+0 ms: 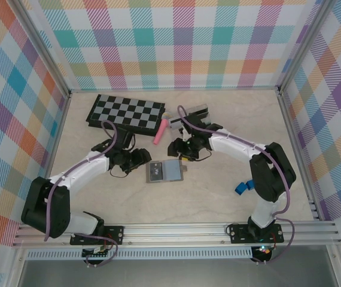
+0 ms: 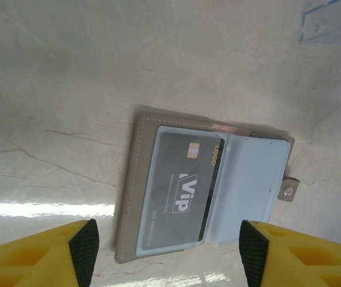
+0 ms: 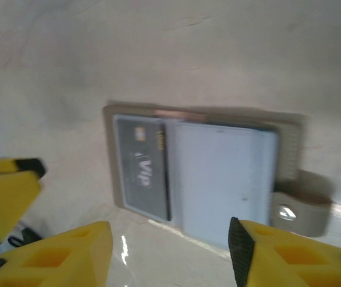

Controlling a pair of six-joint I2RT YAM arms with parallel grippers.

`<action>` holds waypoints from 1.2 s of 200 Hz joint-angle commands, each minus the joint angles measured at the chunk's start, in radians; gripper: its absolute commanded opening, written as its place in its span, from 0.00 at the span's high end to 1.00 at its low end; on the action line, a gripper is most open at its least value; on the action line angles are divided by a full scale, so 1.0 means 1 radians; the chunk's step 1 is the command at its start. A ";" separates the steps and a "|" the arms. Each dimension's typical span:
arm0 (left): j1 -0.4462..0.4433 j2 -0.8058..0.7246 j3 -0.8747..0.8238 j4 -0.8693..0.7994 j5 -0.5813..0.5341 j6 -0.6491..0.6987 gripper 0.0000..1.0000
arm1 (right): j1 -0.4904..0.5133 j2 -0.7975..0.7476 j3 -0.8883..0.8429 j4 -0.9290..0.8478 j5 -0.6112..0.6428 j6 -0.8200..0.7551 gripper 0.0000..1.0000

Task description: Take the credit cards out of the card holder

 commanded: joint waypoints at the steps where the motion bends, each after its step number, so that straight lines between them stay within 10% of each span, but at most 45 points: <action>1: -0.037 0.031 -0.002 0.028 -0.019 -0.051 0.41 | 0.024 0.045 0.002 0.084 -0.083 -0.029 0.54; 74: -0.078 0.149 -0.001 0.121 -0.035 -0.088 0.67 | 0.056 0.191 0.088 0.094 -0.151 -0.031 0.78; 240: -0.084 0.192 -0.053 0.127 -0.079 -0.096 0.86 | 0.060 0.300 0.134 0.024 -0.138 -0.037 0.83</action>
